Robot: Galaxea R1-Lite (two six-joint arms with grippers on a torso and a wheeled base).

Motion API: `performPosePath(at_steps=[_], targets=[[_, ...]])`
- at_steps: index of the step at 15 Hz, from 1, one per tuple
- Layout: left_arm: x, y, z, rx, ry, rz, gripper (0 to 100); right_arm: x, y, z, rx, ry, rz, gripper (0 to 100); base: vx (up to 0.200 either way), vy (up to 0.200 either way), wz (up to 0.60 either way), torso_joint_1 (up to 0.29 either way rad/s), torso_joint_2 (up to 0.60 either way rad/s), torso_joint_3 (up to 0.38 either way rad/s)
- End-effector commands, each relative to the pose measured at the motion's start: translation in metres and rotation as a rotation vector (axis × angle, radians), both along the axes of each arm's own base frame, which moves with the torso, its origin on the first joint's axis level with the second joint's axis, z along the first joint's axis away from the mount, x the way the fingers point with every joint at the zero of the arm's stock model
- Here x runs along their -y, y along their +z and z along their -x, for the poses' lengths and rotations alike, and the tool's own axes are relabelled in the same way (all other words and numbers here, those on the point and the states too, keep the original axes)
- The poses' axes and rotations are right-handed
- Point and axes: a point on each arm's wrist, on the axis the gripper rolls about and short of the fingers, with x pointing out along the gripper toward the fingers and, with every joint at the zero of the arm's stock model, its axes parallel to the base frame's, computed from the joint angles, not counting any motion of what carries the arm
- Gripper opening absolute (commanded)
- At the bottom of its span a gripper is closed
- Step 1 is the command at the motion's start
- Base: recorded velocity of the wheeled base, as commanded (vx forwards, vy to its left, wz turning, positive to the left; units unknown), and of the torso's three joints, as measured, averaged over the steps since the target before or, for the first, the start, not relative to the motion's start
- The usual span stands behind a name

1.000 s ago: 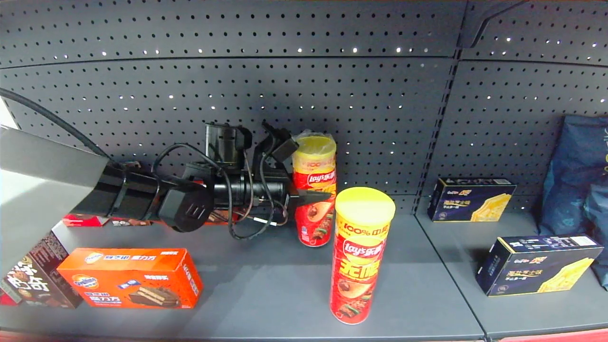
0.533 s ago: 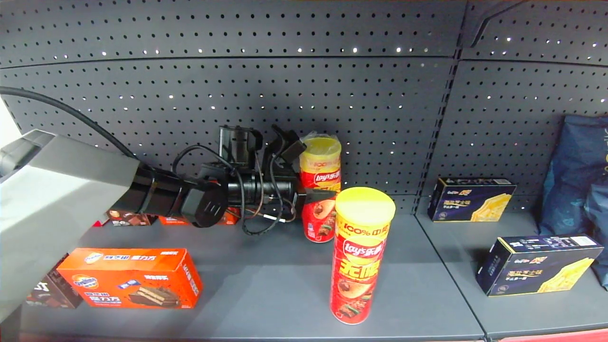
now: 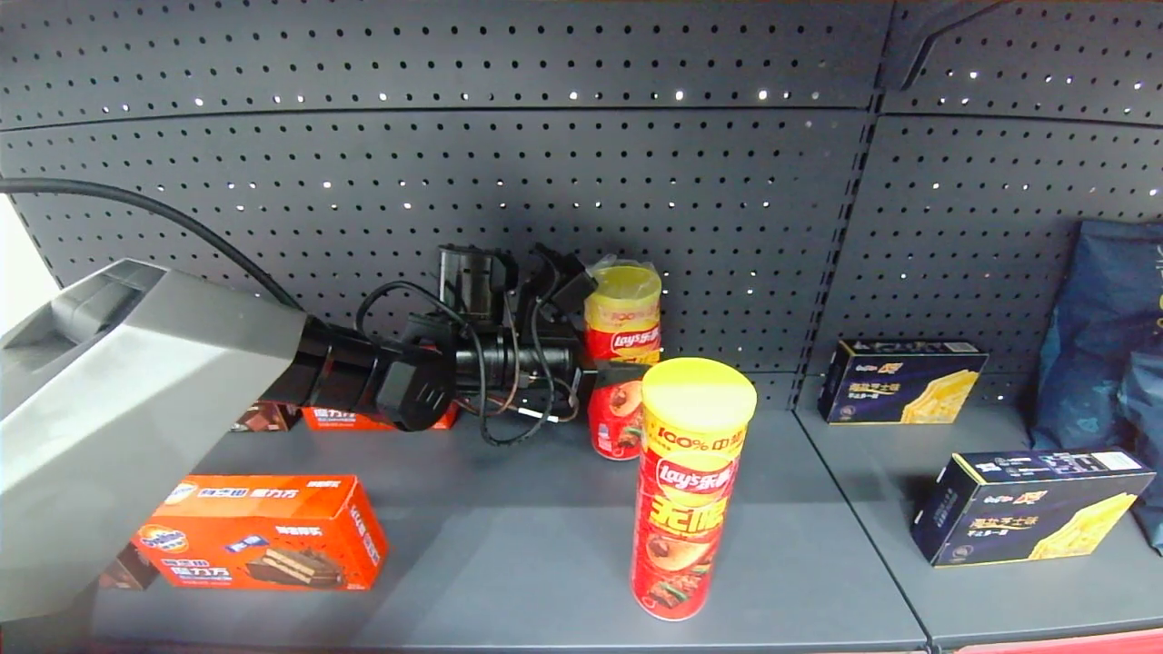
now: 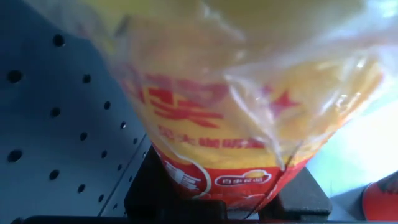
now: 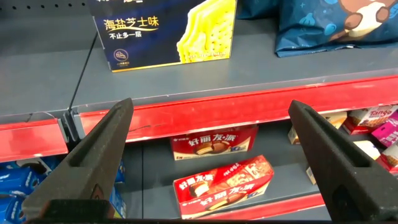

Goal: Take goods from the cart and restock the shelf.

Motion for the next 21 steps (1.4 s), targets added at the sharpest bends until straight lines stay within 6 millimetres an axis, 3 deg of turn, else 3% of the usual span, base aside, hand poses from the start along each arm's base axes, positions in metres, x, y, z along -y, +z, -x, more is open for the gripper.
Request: performPosePath(at_steps=[1,6,7,12,16,21], targets=[[0.002,-0.004,-0.002,-0.004,-0.003,-0.002,0,0.000,0.000,0.000,-0.003,0.000,0.000,100,0.000,0.000,0.00,0.000,0.00,0.000],[0.008,-0.008,-0.001,-0.010,-0.017,-0.005,0,0.000,0.000,0.000,-0.003,0.000,0.000,100,0.000,0.000,0.00,0.000,0.00,0.000],[0.008,-0.008,0.000,-0.010,-0.017,-0.007,100,0.000,0.000,0.000,-0.003,0.000,0.000,100,0.000,0.000,0.00,0.000,0.00,0.000],[0.006,-0.011,0.005,-0.018,-0.008,-0.016,100,0.000,0.000,0.000,-0.003,0.000,0.000,100,0.000,0.000,0.00,0.000,0.00,0.000],[-0.010,0.005,0.029,0.005,0.084,-0.039,100,0.000,0.000,0.000,-0.001,0.000,0.000,100,0.000,0.000,0.00,0.000,0.00,0.000],[-0.024,0.019,0.040,0.034,0.223,-0.061,100,0.000,0.000,0.000,-0.003,0.000,0.000,100,0.000,0.000,0.00,0.000,0.00,0.000]])
